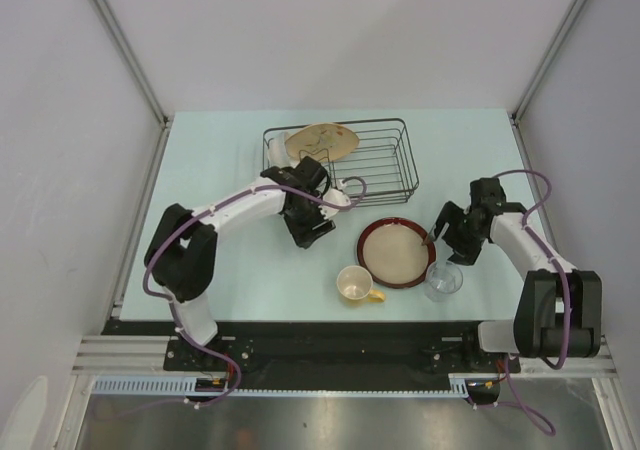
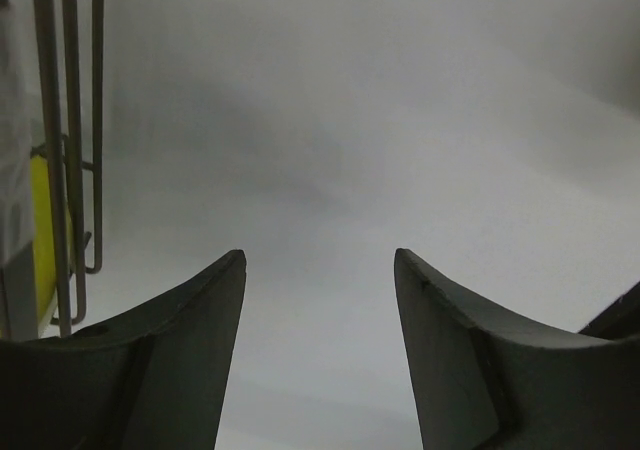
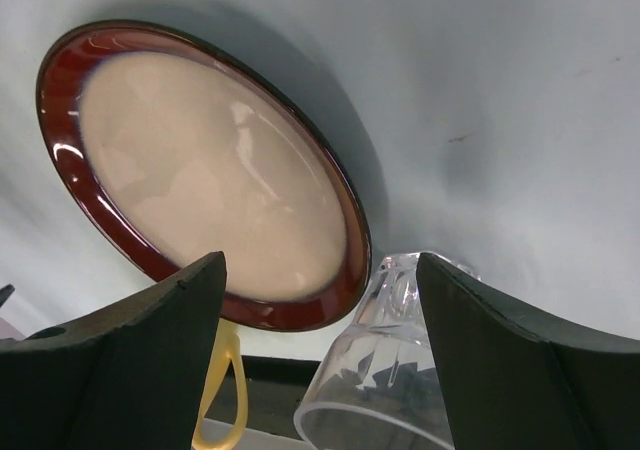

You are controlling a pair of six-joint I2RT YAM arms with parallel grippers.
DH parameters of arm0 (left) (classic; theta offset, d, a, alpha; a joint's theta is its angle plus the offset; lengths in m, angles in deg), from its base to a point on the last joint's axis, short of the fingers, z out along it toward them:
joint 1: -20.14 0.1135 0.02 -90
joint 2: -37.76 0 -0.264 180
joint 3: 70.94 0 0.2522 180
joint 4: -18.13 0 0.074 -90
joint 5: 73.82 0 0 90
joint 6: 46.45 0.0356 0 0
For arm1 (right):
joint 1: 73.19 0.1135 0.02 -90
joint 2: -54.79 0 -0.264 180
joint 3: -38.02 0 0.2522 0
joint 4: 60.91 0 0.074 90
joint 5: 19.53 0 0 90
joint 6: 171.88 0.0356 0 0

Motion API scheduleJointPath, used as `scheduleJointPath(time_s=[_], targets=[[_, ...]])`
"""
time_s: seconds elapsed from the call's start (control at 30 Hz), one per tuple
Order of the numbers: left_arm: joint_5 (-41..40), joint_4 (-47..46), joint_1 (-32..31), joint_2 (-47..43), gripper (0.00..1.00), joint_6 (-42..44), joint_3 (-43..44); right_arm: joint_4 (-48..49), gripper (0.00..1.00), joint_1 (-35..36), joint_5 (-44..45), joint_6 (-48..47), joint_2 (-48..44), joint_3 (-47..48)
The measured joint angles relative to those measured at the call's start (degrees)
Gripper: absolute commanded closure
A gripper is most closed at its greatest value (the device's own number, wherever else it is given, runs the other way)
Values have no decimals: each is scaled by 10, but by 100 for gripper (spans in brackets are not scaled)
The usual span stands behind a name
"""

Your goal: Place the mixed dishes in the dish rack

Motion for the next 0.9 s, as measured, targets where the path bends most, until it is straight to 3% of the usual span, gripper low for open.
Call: scheduleJointPath(time_s=[0.3, 0.43, 0.53, 0.63, 0.73, 0.9], targets=[[-34, -55, -25, 57, 35, 2, 31, 48, 20, 34, -16, 0, 46, -24], [-50, -72, -42, 71, 36, -3, 38, 72, 26, 50, -18, 6, 59, -31], [-58, -88, -59, 93, 35, -3, 45, 87, 36, 52, -20, 12, 66, -37], [-64, -99, -71, 113, 36, -3, 47, 92, 52, 53, -16, 14, 68, -44], [-68, -105, -76, 127, 35, -3, 48, 99, 77, 55, -16, 16, 68, -50], [-71, -113, -78, 129, 36, -6, 48, 116, 86, 57, -28, 24, 68, -59]])
